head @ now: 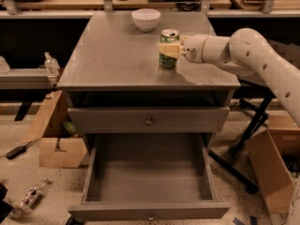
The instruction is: Pick green can from middle drawer and place on counter
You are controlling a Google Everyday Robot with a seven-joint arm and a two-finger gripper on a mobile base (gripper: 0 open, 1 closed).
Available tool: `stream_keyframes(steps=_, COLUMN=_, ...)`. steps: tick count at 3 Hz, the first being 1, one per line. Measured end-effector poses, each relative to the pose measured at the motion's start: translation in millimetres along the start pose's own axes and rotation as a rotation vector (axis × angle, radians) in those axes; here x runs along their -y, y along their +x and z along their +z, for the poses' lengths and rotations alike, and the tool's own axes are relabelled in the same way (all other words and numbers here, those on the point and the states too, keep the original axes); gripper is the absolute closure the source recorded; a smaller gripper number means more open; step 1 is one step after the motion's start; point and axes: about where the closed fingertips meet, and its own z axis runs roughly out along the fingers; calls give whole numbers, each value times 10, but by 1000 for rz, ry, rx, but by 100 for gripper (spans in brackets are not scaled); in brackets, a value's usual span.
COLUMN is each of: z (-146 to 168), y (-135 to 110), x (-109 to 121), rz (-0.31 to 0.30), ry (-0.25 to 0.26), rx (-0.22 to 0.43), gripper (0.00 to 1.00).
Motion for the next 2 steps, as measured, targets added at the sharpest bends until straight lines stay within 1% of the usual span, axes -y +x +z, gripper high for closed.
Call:
stream_keyframes(steps=1, z=-16, y=-65, x=-2, rz=0, ry=0, rx=0, gripper=83)
stream_keyframes(steps=2, z=-16, y=-68, x=-2, rz=0, ry=0, rx=0, gripper=60)
